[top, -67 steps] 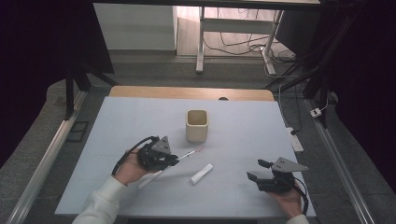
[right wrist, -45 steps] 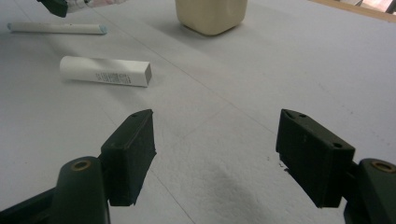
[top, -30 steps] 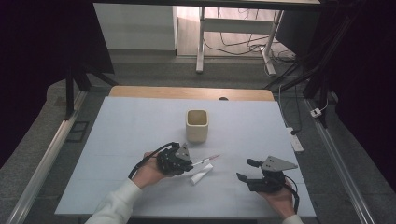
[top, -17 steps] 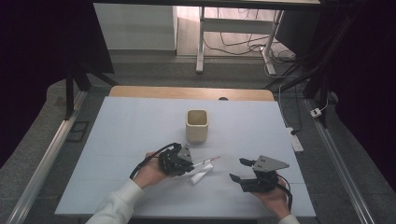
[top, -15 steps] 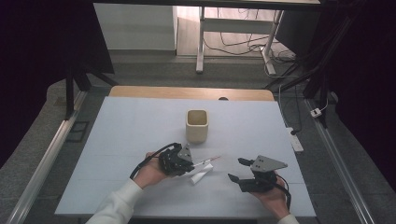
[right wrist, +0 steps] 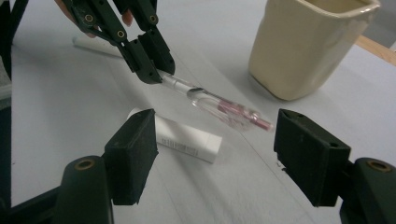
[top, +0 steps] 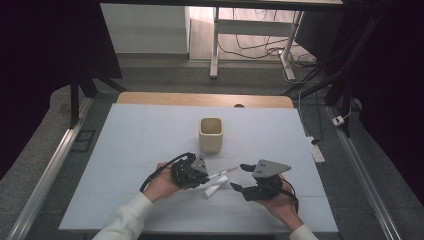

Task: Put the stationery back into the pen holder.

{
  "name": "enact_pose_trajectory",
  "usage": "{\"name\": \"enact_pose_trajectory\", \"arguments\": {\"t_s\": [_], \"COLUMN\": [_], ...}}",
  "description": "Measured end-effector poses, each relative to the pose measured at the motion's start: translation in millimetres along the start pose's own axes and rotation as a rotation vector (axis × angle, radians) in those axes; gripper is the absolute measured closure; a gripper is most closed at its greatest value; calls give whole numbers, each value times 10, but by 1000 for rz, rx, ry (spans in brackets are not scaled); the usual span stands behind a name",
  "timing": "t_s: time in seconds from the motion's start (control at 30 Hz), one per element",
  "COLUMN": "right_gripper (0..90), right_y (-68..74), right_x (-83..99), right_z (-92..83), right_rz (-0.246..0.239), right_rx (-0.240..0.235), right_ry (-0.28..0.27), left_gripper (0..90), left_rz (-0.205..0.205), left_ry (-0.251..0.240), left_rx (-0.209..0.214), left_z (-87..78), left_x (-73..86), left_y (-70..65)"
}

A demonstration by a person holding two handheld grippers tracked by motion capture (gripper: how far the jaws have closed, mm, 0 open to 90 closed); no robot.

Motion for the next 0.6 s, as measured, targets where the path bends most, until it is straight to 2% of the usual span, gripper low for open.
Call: {"name": "enact_pose_trajectory", "arguments": {"t_s": [0.2, 0.33, 0.43, 0.6], "right_gripper": [299, 303, 312, 341], "right_y": [0, -3, -9, -8], "right_x": [-95, -156, -187, -213], "right_z": [144, 189, 219, 301], "right_rz": [-46, -50, -73, -113], "right_rx": [-6, -21, -18, -22], "right_ry": [26, 31, 44, 86], "left_gripper": [796, 796, 796, 795], "left_rz": [0, 2, 8, 11], "left_ry": [7, 6, 12, 15], "left_rx": [-3, 0, -1, -3], "left_z": [26, 26, 39, 44], "left_x": [-13, -23, -27, -33], "left_y": [-1, -12, -21, -33]}}
Point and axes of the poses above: each handheld gripper's, and its own axes: z roughly forward along the jaws, x roughly out of its underside, y roughly to its left, the point moved 6 cm from there along z, roughly forward along the jaws, and after that the axes turned 8 degrees about -z, right-handed, at the moved point
